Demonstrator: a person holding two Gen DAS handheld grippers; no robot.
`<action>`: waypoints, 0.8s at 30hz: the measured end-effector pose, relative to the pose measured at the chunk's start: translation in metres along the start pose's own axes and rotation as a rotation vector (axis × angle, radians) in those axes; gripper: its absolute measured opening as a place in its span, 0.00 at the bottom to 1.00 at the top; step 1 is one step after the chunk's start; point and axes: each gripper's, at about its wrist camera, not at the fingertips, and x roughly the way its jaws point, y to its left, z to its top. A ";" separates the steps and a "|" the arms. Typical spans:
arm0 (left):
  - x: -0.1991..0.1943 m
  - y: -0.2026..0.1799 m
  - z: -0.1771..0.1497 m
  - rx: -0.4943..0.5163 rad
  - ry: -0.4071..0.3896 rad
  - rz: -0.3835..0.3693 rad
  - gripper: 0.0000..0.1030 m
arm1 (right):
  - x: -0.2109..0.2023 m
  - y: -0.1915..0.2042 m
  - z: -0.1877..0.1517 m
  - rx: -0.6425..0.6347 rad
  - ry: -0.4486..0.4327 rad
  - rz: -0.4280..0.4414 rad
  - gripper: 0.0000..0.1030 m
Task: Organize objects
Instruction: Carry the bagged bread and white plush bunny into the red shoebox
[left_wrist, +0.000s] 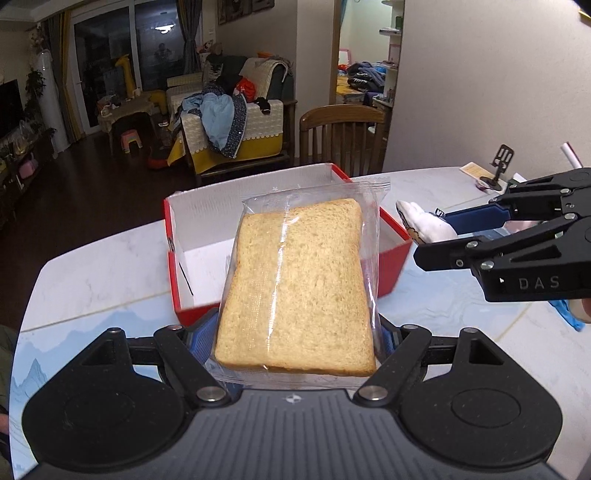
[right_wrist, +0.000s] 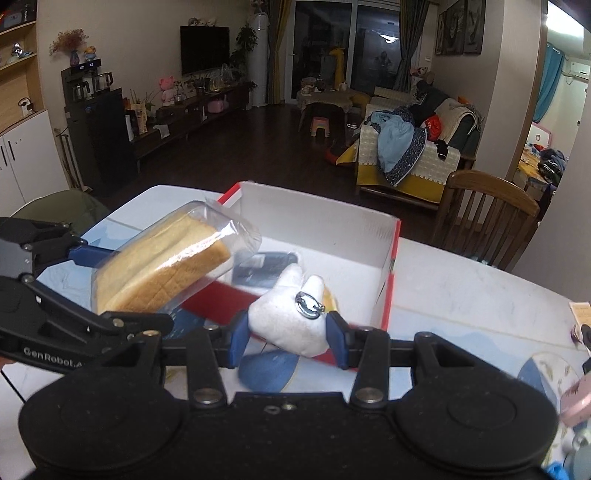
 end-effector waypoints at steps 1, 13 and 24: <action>0.005 0.001 0.003 -0.001 0.004 0.004 0.78 | 0.005 -0.003 0.003 0.000 0.001 -0.002 0.42; 0.072 0.009 0.043 0.053 0.057 0.108 0.78 | 0.063 -0.029 0.026 -0.021 0.028 -0.013 0.42; 0.129 0.023 0.066 0.035 0.153 0.133 0.78 | 0.119 -0.041 0.037 -0.030 0.098 -0.029 0.42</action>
